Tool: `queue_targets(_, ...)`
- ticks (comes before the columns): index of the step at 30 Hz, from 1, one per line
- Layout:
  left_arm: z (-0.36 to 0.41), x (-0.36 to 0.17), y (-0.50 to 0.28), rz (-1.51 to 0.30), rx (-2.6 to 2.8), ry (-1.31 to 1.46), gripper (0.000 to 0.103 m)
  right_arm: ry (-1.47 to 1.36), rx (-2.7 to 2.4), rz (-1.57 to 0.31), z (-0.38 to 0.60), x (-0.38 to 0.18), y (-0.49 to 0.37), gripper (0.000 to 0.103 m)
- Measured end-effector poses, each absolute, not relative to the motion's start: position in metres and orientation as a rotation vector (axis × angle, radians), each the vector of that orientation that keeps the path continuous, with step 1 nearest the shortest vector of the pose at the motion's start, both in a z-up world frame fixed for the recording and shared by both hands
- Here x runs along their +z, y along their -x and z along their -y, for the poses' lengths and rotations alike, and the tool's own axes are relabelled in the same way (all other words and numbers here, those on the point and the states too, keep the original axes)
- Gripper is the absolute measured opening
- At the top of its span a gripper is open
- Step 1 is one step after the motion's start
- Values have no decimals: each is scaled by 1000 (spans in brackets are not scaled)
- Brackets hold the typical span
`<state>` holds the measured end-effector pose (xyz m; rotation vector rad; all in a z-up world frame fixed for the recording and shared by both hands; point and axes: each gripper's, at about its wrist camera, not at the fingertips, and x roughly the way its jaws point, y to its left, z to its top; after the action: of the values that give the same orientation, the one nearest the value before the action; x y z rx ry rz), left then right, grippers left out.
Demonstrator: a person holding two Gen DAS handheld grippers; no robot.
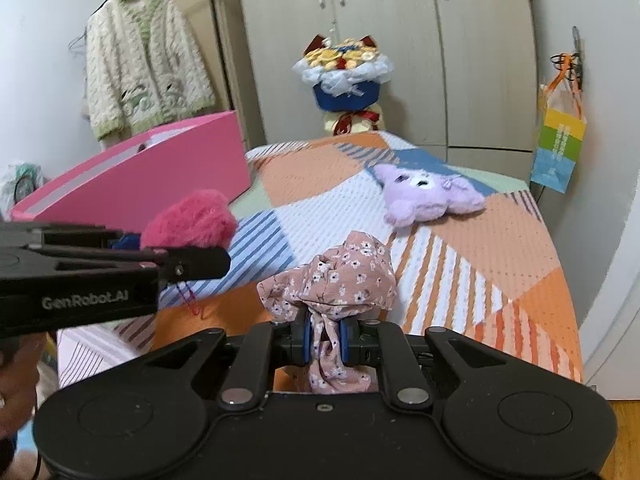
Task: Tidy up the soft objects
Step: 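Carry the pompom with the left gripper while the right gripper carries the scrunchie over the box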
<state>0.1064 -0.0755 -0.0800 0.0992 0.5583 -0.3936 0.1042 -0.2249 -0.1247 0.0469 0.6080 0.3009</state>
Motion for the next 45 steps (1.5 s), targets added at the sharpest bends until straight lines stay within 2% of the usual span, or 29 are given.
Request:
queue_targets(9,45,-59,-84,-625,-490,-162,32,76,375,-635,211,-94,-75,15)
queue_targets(20,-8,-38,-71,-823,-527,-86,32,153,617,-642,171,-51,-49,15)
queue_targets(33,-77,13,-52,-725,-388,-23,32,180,849,-541,118,0,-60,16)
queue_targets(45,-106,27,-90,-661,-301,-53,32,165,871,-515,85,20,-106,17)
